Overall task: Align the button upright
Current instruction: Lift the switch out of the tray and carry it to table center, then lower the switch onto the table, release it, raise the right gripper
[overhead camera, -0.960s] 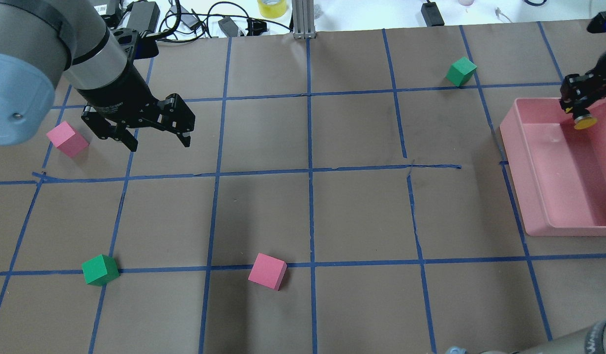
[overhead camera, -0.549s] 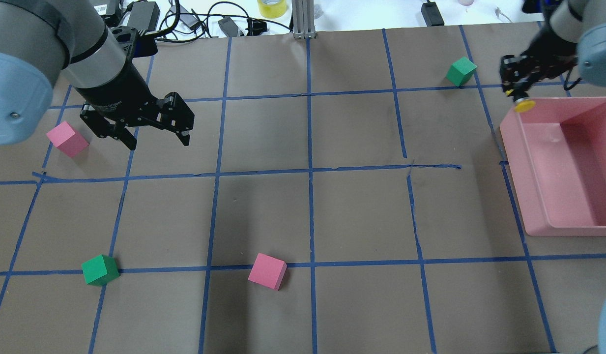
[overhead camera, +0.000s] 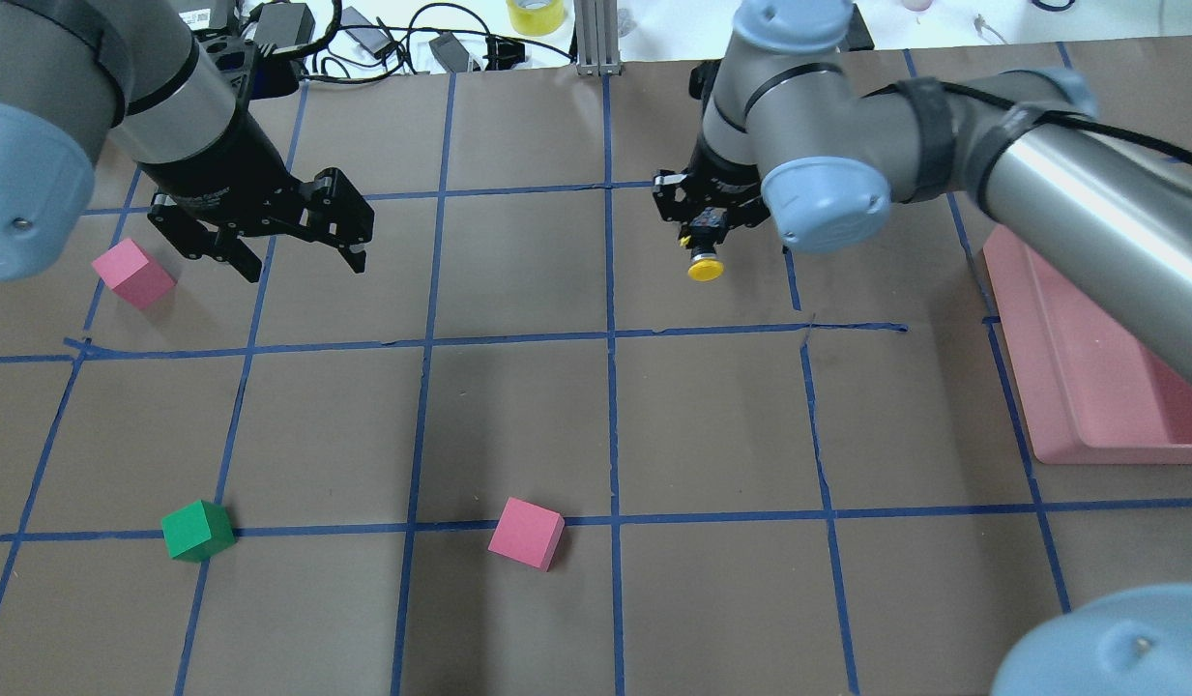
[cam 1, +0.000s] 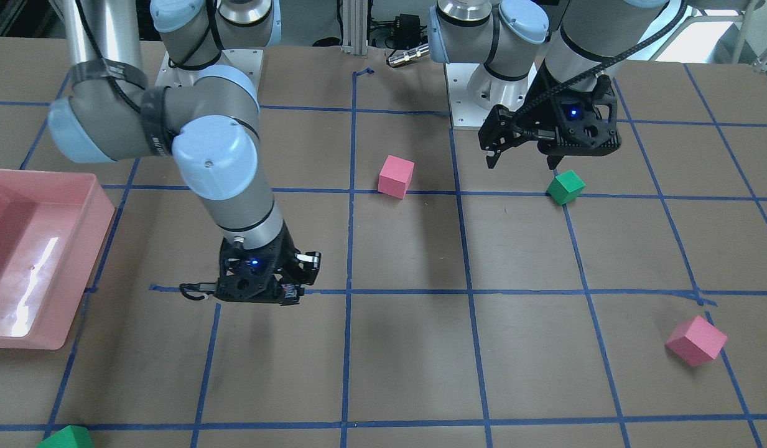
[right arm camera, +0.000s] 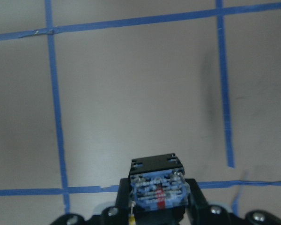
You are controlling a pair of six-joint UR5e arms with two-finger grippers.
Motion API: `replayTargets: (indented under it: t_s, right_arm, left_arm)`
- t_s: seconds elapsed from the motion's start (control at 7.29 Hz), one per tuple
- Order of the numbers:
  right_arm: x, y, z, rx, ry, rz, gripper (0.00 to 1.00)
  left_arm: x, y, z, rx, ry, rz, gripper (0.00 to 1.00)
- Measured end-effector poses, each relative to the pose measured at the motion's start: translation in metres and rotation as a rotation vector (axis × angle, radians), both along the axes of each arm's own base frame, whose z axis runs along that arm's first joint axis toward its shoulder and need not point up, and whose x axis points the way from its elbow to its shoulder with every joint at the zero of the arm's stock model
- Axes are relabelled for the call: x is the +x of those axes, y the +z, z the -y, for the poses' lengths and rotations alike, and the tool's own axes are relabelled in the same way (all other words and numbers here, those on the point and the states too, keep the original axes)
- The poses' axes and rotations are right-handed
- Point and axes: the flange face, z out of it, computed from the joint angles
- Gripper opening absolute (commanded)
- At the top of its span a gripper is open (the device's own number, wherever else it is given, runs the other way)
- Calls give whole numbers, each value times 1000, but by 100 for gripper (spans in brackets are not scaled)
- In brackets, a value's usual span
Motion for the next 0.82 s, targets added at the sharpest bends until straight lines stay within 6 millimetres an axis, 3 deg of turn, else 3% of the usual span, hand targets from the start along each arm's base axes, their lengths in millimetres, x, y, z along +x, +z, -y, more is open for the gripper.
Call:
replayTargets:
  t_s: [0.41,0.69,0.82]
  right_arm:
    - [85,-62,-20,15,-4,10,0]
    - [104,-87,-25,4,66,9,0]
    - [105,-92,-26,3,97,5,5]
  left_arm:
    - [1,0,1,-7,3,0,100]
    - [2,-1,1,-7,4,0,100]
    - [2,-2,1,-6,3,0,100]
